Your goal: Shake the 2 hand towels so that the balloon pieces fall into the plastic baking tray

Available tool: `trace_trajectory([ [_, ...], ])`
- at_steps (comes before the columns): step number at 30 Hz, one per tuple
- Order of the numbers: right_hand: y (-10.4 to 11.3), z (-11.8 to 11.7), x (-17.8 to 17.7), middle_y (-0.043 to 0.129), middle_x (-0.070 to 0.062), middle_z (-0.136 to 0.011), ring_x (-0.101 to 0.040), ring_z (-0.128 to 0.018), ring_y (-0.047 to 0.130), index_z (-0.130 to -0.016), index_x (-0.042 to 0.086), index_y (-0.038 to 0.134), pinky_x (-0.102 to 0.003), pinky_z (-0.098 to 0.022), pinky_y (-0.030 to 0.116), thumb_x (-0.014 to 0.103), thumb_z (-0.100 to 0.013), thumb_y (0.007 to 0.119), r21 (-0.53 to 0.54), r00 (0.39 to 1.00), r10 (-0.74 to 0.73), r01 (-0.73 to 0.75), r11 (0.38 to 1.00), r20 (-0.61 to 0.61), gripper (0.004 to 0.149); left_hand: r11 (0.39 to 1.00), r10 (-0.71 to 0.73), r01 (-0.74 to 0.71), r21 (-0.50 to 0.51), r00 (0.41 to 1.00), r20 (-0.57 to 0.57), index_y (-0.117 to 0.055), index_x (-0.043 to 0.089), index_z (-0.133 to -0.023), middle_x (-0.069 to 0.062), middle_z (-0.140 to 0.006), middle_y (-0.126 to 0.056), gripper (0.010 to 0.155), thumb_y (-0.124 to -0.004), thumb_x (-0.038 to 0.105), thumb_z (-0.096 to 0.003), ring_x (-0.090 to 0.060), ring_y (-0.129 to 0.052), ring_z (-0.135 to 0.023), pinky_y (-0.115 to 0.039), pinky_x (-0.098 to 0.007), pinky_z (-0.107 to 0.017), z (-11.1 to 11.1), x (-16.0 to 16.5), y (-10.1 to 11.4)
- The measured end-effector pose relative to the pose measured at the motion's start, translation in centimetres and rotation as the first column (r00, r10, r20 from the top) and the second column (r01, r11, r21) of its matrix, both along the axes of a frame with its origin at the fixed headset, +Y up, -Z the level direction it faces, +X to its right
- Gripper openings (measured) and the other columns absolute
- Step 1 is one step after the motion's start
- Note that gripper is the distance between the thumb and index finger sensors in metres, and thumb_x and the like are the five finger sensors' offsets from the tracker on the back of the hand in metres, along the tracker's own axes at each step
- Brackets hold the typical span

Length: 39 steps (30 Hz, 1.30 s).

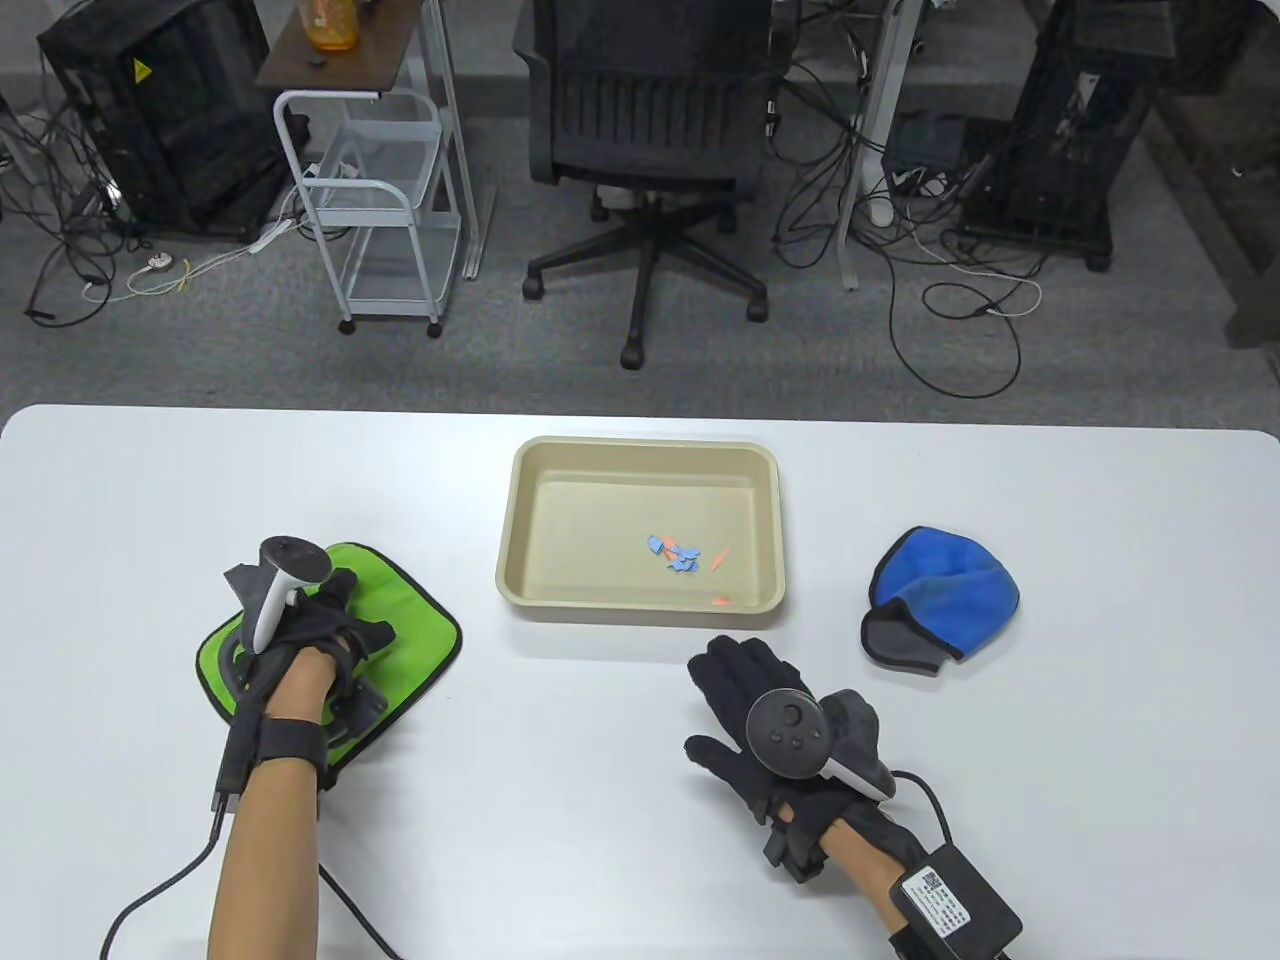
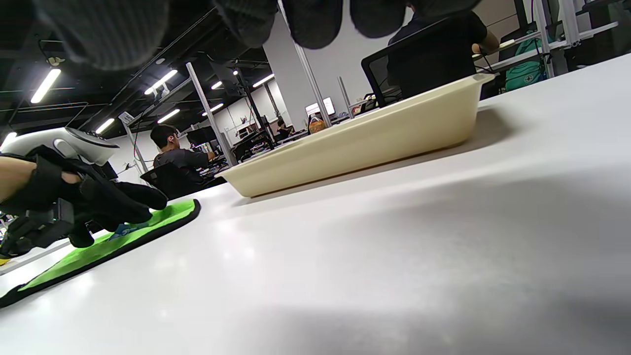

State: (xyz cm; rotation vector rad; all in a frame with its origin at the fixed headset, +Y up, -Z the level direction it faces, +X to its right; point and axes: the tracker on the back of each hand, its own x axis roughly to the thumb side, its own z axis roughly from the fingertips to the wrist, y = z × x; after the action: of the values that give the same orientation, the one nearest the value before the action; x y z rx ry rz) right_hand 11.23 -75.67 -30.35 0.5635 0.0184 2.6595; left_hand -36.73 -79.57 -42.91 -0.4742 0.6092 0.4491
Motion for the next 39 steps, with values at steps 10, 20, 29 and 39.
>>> trace_trajectory([
  [10,0.1,0.0,0.1,0.04,-0.004,-0.118,-0.037,-0.106,0.036,-0.103,0.031,0.042,-0.059,-0.074,0.043,0.06,-0.038,0.069,-0.003,1.0,0.01,-0.01,1.0,0.002,0.076,1.0,-0.019,0.02,-0.006,0.996,0.091,-0.037,0.052,-0.1,-0.004,-0.113,-0.008,0.086,-0.089,0.053,-0.0311,-0.049,-0.01,-0.107,-0.028,-0.082,-0.069,1.4,0.9,-1.0],
  [20,0.2,0.1,0.1,0.04,-0.004,-0.118,-0.037,-0.106,0.037,-0.103,0.031,0.042,-0.059,-0.074,0.043,0.06,-0.038,0.069,0.007,1.0,0.02,-0.02,1.0,-0.005,0.076,0.999,-0.005,0.024,-0.048,0.931,0.366,-0.029,0.051,-0.101,-0.004,-0.112,-0.003,0.088,-0.086,0.053,-0.0333,-0.051,-0.006,-0.106,-0.027,-0.082,-0.068,6.1,6.6,-1.1],
  [29,0.3,0.0,0.3,0.041,-0.004,-0.118,-0.037,-0.106,0.037,-0.103,0.031,0.043,-0.057,-0.074,0.046,0.06,-0.038,0.069,0.017,1.0,0.031,-0.031,0.999,0.004,0.076,0.996,0.023,0.036,-0.082,0.785,0.619,-0.025,0.053,-0.1,-0.003,-0.111,0.003,0.089,-0.085,0.053,-0.0344,-0.051,-0.002,-0.105,-0.025,-0.082,-0.067,8.4,15.6,-1.1],
  [39,0.6,-0.2,1.3,0.041,-0.005,-0.118,-0.038,-0.106,0.037,-0.103,0.03,0.043,-0.058,-0.074,0.045,0.06,-0.038,0.069,0.019,0.999,0.017,-0.018,1.0,0.027,0.076,0.995,0.019,0.06,-0.077,0.656,0.754,-0.021,0.054,-0.1,-0.003,-0.111,0.004,0.09,-0.083,0.055,-0.0346,-0.05,0.0,-0.104,-0.024,-0.082,-0.067,9.7,24.5,-1.3],
])
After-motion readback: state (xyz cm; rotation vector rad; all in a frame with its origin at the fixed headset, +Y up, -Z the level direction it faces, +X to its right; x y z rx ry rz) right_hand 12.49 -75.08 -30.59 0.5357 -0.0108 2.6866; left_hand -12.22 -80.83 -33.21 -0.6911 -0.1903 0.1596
